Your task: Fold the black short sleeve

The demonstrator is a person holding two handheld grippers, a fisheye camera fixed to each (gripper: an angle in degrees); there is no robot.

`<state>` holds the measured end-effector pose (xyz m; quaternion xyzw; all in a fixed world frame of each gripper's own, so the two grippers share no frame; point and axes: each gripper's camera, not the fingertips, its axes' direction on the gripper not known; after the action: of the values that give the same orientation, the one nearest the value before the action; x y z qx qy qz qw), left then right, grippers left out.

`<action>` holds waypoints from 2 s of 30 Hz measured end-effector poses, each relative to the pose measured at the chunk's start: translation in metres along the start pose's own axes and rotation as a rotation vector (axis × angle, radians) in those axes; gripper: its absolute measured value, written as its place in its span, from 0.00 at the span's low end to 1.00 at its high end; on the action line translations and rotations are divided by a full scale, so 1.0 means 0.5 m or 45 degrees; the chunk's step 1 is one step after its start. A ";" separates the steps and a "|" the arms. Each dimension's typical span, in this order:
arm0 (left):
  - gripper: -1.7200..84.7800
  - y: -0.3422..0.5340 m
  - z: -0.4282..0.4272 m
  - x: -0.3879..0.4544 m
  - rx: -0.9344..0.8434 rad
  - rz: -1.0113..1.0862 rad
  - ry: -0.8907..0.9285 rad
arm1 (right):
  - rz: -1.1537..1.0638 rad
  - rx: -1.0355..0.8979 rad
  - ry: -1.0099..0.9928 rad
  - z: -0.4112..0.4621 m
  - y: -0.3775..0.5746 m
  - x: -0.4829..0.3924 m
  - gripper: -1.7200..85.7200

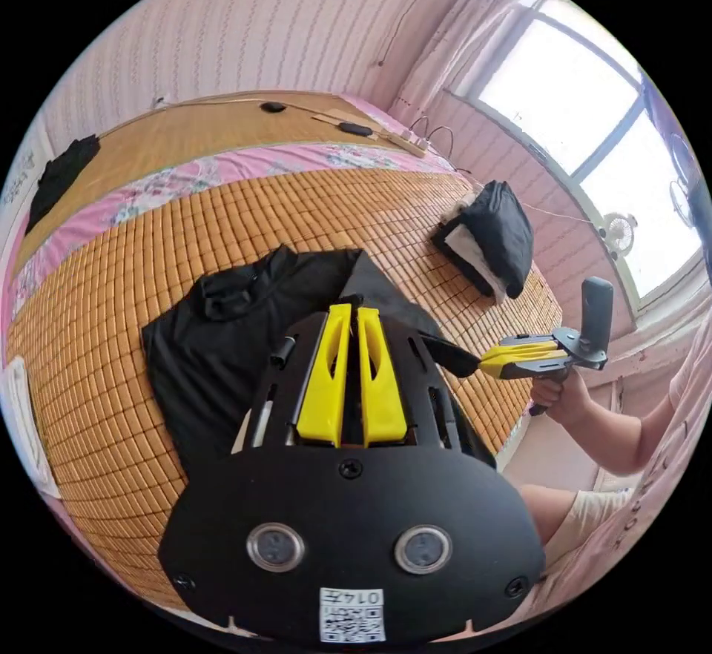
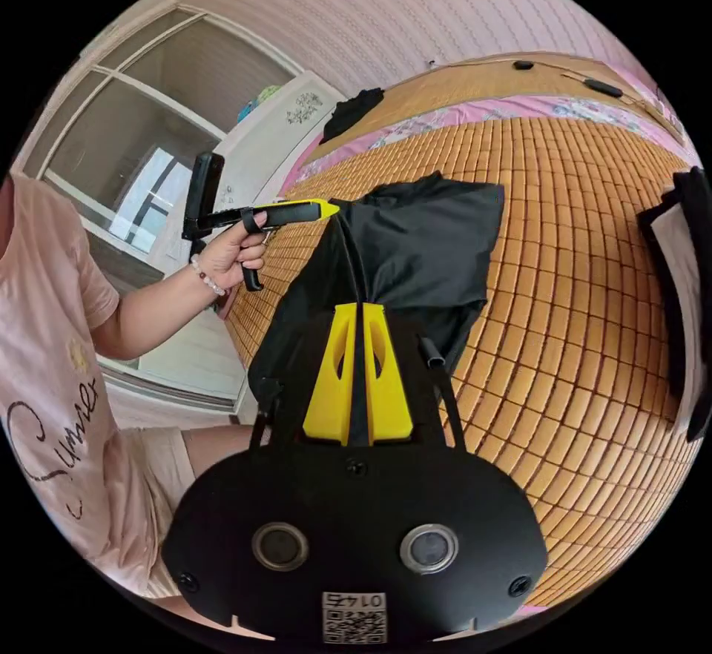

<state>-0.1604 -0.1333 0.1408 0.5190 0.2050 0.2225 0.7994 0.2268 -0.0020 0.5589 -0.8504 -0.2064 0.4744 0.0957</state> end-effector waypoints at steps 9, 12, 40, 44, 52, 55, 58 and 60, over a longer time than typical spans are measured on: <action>0.08 0.269 -0.038 -0.209 -0.160 -0.414 0.048 | -0.021 -0.427 0.093 0.137 0.004 -0.030 0.11; 0.08 0.289 -0.081 -0.266 -0.069 -0.461 0.011 | -0.038 -0.337 0.275 0.116 -0.061 -0.009 0.12; 0.01 0.153 -0.067 -0.666 -0.019 -0.694 0.015 | 0.157 -0.202 0.562 0.161 -0.433 0.223 0.01; 0.01 0.150 -0.099 -0.670 0.160 -0.690 0.074 | 0.240 -0.089 0.511 0.121 -0.444 0.249 0.01; 0.01 0.231 -0.191 -0.589 0.161 -0.413 0.199 | 0.043 -0.015 0.298 0.017 -0.325 0.157 0.02; 0.01 0.312 -0.244 -0.546 0.080 -0.323 0.249 | -0.043 0.002 0.147 -0.040 -0.228 0.094 0.02; 0.01 0.401 -0.309 -0.509 0.045 -0.283 0.272 | -0.078 0.008 0.060 -0.087 -0.128 0.047 0.02; 0.01 0.463 -0.338 -0.486 0.031 -0.281 0.279 | -0.035 -0.001 0.041 -0.098 -0.064 0.036 0.02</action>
<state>-0.4864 -0.0625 0.3139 0.4755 0.3495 0.1859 0.7856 0.2686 0.0362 0.5827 -0.8550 -0.2169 0.4592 0.1051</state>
